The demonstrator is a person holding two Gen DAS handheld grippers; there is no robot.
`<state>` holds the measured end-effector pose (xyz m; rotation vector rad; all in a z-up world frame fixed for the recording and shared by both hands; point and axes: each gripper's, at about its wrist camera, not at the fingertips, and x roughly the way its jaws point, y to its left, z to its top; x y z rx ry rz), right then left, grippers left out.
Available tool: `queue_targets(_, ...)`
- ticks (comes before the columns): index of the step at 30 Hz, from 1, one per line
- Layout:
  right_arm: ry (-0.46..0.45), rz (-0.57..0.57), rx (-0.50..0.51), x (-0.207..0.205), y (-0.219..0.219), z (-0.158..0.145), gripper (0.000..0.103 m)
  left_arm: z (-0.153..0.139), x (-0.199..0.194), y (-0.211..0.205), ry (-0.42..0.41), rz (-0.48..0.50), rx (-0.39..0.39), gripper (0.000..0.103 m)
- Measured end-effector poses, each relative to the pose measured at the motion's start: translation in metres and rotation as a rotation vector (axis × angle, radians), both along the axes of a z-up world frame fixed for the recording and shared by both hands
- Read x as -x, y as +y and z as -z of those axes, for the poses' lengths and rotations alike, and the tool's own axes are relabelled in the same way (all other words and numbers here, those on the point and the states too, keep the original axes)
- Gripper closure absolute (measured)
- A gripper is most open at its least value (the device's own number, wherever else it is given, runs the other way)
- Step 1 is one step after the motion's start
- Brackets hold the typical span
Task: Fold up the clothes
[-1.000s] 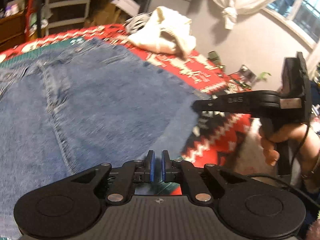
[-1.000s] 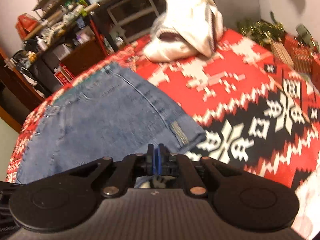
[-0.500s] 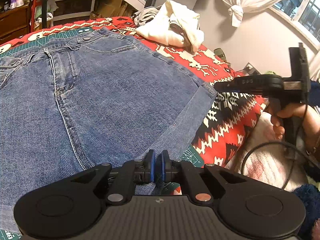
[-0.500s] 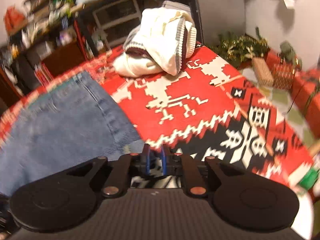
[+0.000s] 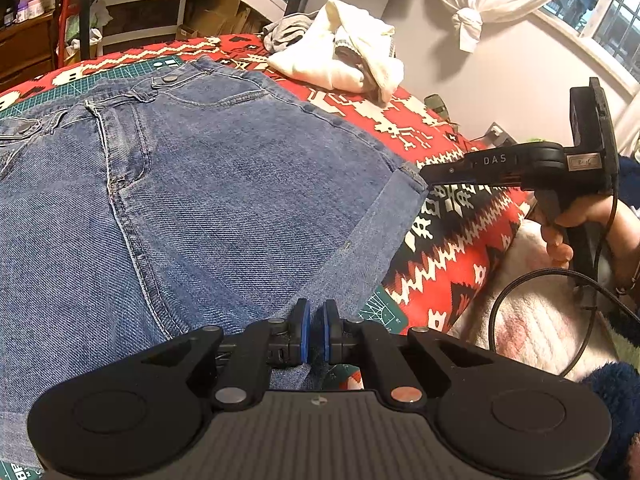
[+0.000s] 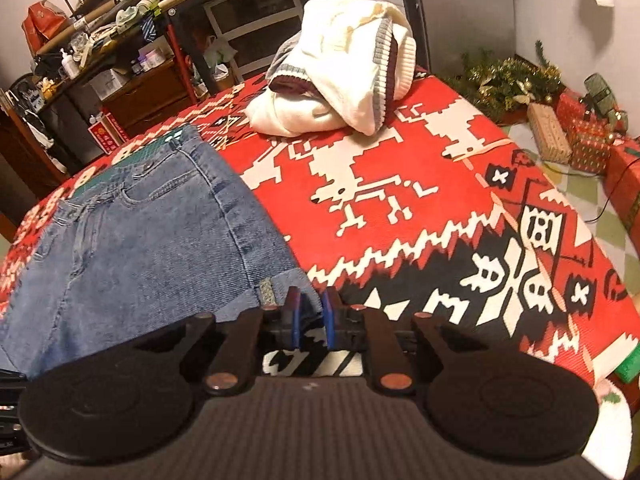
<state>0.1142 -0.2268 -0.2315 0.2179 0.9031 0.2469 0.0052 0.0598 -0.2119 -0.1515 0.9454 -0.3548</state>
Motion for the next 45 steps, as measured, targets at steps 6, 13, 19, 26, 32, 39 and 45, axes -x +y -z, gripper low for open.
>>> queue_targets(6, -0.021, -0.030, 0.053, -0.001, 0.006, 0.000, 0.082, 0.000, 0.000, -0.002, -0.006, 0.008, -0.012, 0.098)
queue_targets(13, -0.054, -0.095, 0.152, 0.006, 0.023, -0.004, 0.099, -0.001, 0.000, -0.003, -0.009, 0.011, -0.020, 0.098)
queue_targets(19, -0.062, -0.081, 0.172, 0.007, 0.019, -0.004, 0.099, -0.001, 0.000, -0.007, -0.012, 0.017, -0.035, 0.098)
queue_targets(26, -0.069, -0.026, 0.159, 0.011, 0.009, -0.018, 0.095, -0.009, 0.002, 0.012, 0.017, -0.036, 0.040, 0.098)
queue_targets(32, -0.134, -0.129, 0.083, 0.030, 0.030, -0.047, 0.093, -0.032, 0.016, 0.053, -0.013, -0.149, 0.099, 0.098)
queue_targets(39, -0.141, -0.356, 0.022, 0.051, 0.113, -0.061, 0.093, -0.043, 0.051, 0.135, -0.005, -0.373, 0.037, 0.098)
queue_targets(45, -0.126, -0.575, 0.021, 0.074, 0.201, -0.060, 0.092, -0.044, 0.088, 0.203, -0.003, -0.559, 0.006, 0.098)
